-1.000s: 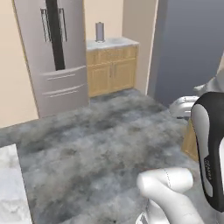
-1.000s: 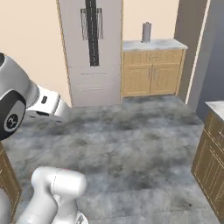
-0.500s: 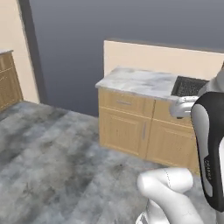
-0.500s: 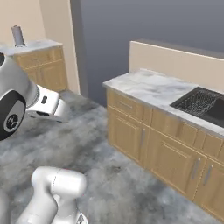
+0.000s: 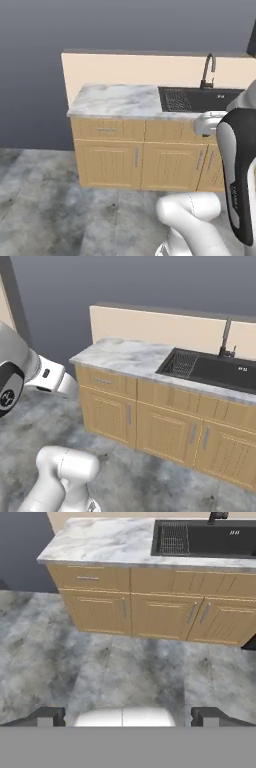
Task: Clear the mugs and bowl far away from the sink.
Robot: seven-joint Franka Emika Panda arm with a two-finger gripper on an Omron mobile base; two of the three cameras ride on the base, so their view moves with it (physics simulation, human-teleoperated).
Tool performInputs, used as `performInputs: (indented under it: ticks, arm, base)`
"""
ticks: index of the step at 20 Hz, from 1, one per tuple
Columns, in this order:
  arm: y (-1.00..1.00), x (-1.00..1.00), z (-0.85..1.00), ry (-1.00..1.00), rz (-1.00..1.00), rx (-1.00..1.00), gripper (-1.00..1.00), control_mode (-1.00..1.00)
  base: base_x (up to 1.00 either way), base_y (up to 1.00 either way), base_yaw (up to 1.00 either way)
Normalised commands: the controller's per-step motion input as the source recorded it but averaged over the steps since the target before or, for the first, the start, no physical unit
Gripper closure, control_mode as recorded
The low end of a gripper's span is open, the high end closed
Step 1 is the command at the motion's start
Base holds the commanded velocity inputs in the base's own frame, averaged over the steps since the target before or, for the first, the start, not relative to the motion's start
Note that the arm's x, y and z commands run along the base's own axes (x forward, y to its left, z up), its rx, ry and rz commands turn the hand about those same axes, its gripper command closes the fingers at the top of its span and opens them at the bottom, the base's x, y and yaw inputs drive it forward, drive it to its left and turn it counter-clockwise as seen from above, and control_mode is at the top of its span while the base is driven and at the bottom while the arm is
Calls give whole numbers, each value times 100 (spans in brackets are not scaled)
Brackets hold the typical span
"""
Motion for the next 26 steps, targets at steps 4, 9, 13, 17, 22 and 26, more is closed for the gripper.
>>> performInputs:
  ticks: [4,9,13,17,22,26]
  arm:
    - [0,0,0,0,0,0,-100,100]
    - [0,0,0,0,0,0,-100,100]
    - [0,0,0,0,0,0,-100,100]
    - [0,0,0,0,0,0,-100,100]
    - [0,0,0,0,0,0,-100,100]
    - [0,0,0,0,0,0,-100,100]
  base:
    - [94,14,-9]
    - [61,-16,-9]
    - [30,-55,-16]
    - [16,-70,-14]
    - [4,-70,-15]
    - [10,-69,-16]
